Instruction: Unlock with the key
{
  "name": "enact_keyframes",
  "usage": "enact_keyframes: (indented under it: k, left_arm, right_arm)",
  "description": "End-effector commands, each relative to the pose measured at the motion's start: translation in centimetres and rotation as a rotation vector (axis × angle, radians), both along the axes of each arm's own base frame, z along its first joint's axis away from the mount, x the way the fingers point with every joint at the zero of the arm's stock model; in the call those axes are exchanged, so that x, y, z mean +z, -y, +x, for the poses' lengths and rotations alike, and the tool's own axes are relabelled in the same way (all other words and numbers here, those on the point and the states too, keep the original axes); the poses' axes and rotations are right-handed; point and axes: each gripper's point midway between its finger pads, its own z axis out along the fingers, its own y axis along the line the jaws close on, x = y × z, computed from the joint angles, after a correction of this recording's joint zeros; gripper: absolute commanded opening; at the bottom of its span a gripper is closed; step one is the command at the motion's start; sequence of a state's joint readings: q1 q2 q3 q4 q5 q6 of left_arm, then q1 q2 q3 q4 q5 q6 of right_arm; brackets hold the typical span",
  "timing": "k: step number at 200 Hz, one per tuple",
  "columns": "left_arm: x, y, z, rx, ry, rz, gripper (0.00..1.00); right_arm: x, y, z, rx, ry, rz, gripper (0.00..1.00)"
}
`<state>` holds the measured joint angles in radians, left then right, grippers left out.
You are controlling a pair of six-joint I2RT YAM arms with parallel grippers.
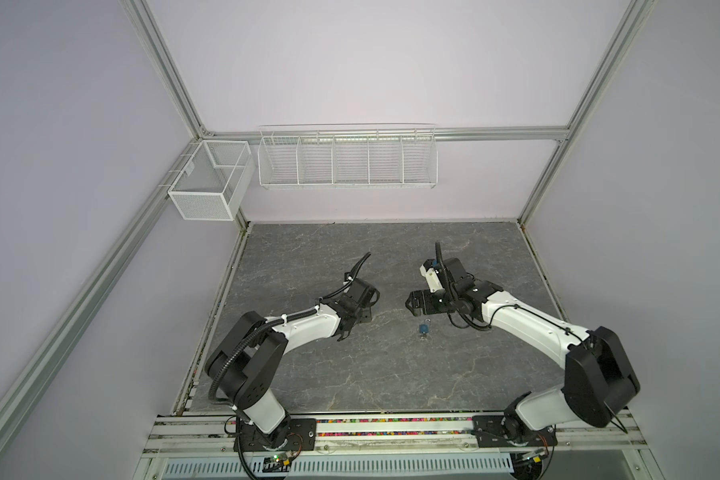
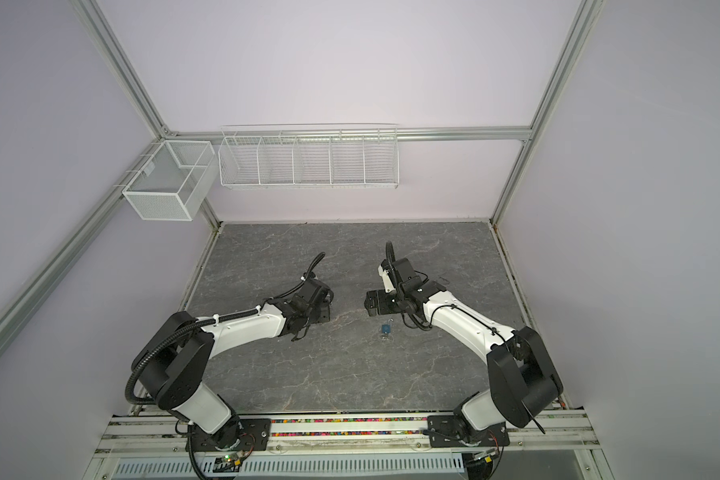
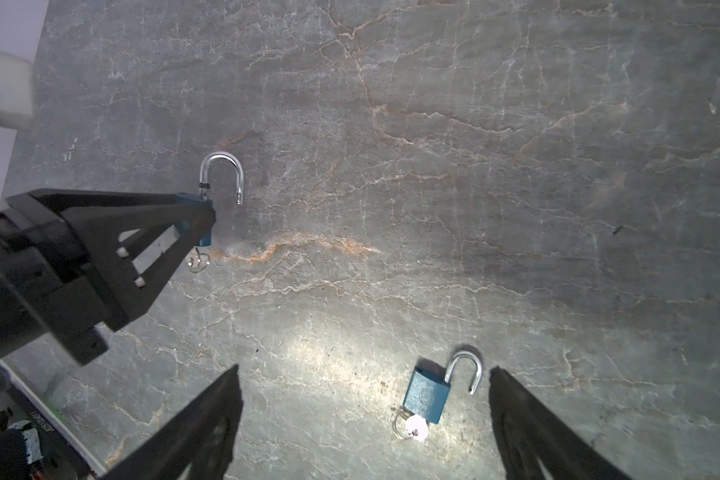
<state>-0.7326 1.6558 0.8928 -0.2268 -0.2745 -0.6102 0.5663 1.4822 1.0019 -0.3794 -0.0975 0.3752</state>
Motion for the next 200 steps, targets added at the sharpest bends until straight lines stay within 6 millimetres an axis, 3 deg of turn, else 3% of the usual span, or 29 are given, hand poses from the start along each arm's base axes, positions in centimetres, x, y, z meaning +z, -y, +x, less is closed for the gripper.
enact_keyframes:
  k: [1,73,101,146,158,176,200]
  left_arm:
    - [0.0,0.5,1.0,0.021,-0.01,-0.036,0.0]
    - [-2.4,0.1,1.1,0.004,-0.11,0.019,0.0]
    - [-1.7,0.0,1.1,0.0,-0.099,0.016,0.32]
    - [0.9,0.0,1.4,-0.015,-0.068,0.007,0.61]
    - [2.4,0.1,1.4,-0.028,-0.043,-0.008,0.74]
    - [5.3,-0.3,1.6,-0.037,0.012,-0.027,0.85]
    - [10.1,-3.5,2.5,0.033,0.132,-0.027,1.0]
  right_arm:
    - [-0.3,-0.1,0.0,-0.006,0.005,0.011,0.94]
    - [-0.1,0.7,0.5,-0.023,0.029,-0.013,0.93]
    - [0.4,1.0,0.7,-0.035,0.043,-0.008,0.94]
    - [1.5,2.2,1.0,-0.071,0.089,-0.017,0.94]
    - [1.8,2.7,1.0,-0.087,0.105,-0.018,0.94]
    - [2.9,4.2,1.3,-0.129,0.142,-0.015,0.95]
    - [4.8,9.2,2.3,-0.291,0.214,-0.055,0.98]
